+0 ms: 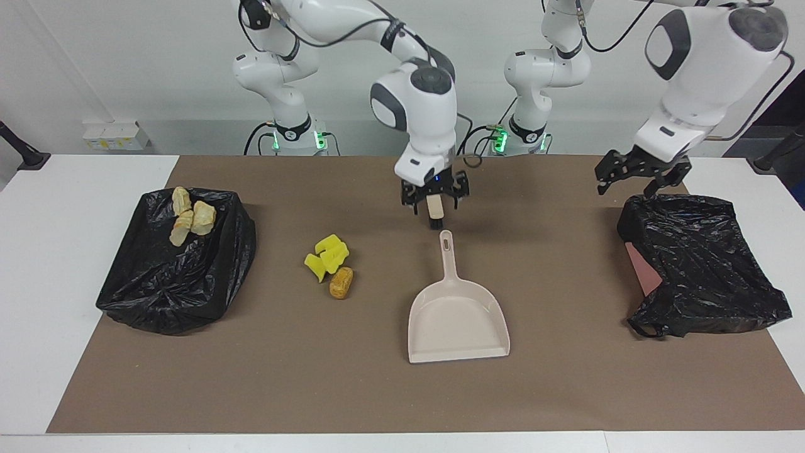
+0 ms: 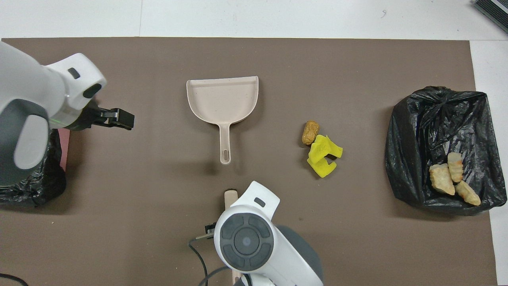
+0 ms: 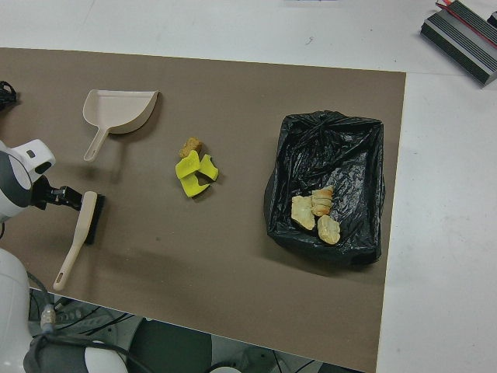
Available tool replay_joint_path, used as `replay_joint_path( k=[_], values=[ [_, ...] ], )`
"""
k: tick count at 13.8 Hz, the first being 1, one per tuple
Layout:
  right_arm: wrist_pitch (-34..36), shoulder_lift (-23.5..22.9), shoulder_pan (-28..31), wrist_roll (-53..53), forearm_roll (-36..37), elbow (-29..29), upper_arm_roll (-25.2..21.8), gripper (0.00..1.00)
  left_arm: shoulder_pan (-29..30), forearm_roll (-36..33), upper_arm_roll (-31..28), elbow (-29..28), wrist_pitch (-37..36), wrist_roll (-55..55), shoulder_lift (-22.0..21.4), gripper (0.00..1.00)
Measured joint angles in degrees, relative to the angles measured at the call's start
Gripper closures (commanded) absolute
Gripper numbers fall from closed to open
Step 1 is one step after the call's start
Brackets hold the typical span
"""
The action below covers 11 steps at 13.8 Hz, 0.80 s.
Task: Sweep and dump trash in bin
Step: 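Grasp the dustpan handle with the left gripper while the right gripper reaches the brush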
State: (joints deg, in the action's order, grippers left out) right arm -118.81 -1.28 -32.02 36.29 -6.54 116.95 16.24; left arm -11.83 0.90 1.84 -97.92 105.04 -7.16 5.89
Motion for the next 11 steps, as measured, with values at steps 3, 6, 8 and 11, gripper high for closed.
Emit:
replay_joint_path(
  k=[3,6,8,11],
  values=[
    [-4.8,2.3,-3.5,0.8,-2.4,7.4,0.0,0.00,-5.2,0.1,0.1,-1.1,5.2,-8.1,3.8,0.00],
    [-9.8,1.6,-6.4,3.1,-2.6,12.1,0.0,0.00,-10.6,0.1,0.2,-1.8,10.7,-16.9,7.7,0.00],
    [-11.7,0.9,-7.6,4.7,-3.8,14.0,0.0,0.00,-14.2,0.1,0.2,-2.5,14.7,-22.8,9.5,0.00],
    [-12.2,-0.1,-9.2,4.7,-5.4,14.7,-0.1,0.11,-16.7,0.1,0.2,-4.6,19.9,-25.0,11.3,0.00]
  ],
)
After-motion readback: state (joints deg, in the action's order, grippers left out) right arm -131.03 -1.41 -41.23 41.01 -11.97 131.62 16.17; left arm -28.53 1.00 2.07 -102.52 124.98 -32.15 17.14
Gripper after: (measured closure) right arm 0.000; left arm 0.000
